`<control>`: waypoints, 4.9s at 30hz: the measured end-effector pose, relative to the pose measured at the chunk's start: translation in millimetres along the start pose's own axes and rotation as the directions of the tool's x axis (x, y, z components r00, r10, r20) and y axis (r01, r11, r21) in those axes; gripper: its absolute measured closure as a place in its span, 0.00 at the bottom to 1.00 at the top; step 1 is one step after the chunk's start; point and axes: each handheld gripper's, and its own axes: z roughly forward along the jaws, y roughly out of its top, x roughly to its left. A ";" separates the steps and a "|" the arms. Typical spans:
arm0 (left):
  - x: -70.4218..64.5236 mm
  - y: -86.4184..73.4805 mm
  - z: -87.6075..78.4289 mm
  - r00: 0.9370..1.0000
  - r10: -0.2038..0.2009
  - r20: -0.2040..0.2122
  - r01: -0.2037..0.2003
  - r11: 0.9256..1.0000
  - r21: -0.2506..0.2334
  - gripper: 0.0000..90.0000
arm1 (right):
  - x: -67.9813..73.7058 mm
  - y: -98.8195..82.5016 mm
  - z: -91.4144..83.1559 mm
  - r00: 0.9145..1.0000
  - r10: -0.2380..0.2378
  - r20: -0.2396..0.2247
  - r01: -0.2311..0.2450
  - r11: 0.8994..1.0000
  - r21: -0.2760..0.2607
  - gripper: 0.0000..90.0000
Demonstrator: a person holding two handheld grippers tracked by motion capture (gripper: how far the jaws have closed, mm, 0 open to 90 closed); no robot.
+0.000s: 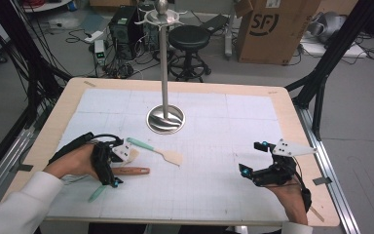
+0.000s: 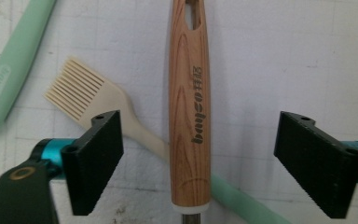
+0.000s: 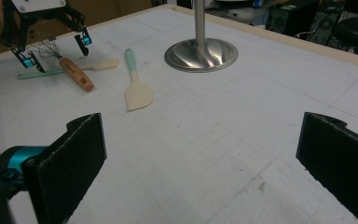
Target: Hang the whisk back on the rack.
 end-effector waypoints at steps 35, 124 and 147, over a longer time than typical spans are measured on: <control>-0.8 0.7 6.3 1.000 0.006 0.005 -0.006 0.997 0.072 0.75 | -0.3 -0.4 1.2 1.000 0.002 -0.001 -0.002 1.000 0.005 0.00; 92.8 14.2 -262.4 0.946 -0.260 -0.196 0.061 0.732 -0.679 0.79 | -0.9 2.3 -4.4 1.000 -0.002 0.003 0.002 1.000 0.004 0.00; 133.1 22.0 -255.8 0.945 -0.278 -0.171 0.079 0.703 -0.707 0.79 | -6.7 -2.4 -8.3 0.999 0.014 0.028 -0.014 1.000 0.009 0.00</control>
